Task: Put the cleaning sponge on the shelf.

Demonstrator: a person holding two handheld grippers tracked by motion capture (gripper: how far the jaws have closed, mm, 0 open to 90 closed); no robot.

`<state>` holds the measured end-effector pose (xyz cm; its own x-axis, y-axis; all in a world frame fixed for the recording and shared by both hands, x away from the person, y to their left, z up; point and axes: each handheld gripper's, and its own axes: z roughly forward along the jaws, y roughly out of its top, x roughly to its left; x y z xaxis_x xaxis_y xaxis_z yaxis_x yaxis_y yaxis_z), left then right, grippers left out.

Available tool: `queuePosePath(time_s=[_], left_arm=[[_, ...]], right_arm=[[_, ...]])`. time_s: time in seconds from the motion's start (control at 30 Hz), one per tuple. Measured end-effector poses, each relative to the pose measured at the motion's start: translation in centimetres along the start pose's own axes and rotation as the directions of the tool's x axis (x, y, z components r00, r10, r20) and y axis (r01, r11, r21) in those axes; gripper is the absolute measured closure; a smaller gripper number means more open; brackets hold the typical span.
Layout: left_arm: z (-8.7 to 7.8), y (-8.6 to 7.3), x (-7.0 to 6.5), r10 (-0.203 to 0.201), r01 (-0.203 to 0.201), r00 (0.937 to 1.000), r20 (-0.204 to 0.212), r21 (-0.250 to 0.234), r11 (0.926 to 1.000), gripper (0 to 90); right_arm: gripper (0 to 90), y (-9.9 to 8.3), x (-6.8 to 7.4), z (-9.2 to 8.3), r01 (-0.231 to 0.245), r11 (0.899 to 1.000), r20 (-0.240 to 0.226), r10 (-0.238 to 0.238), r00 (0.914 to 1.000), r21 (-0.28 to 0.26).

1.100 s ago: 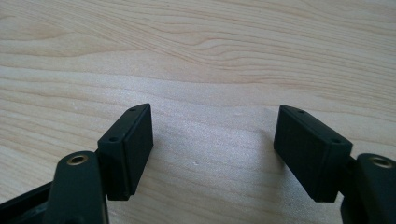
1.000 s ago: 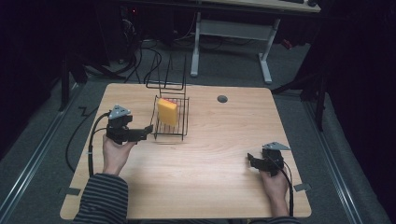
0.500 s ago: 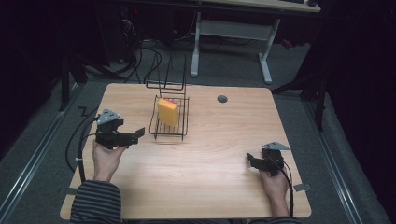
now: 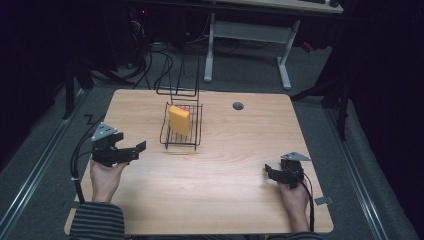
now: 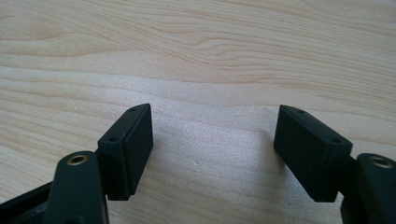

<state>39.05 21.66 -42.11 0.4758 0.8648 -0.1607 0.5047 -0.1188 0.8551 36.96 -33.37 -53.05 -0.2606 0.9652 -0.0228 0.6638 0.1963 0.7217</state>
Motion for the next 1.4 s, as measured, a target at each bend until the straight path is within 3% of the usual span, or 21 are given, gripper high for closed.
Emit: queuePosePath(time_s=[0.57,1.4], left_arm=[[-0.4,-1.8,0.7,-0.029,0.029,0.9993,-0.023,0.013,0.9995,10.8],[0.5,-4.3,1.4,-0.059,0.061,0.9973,-0.044,0.063,0.9961,13.1]], right_arm=[[28.6,0.0,0.0,0.0,0.000,1.000,0.000,0.000,1.0000,0.000],[28.6,0.0,0.1,0.0,-0.005,1.000,0.000,0.005,1.0000,0.001]])
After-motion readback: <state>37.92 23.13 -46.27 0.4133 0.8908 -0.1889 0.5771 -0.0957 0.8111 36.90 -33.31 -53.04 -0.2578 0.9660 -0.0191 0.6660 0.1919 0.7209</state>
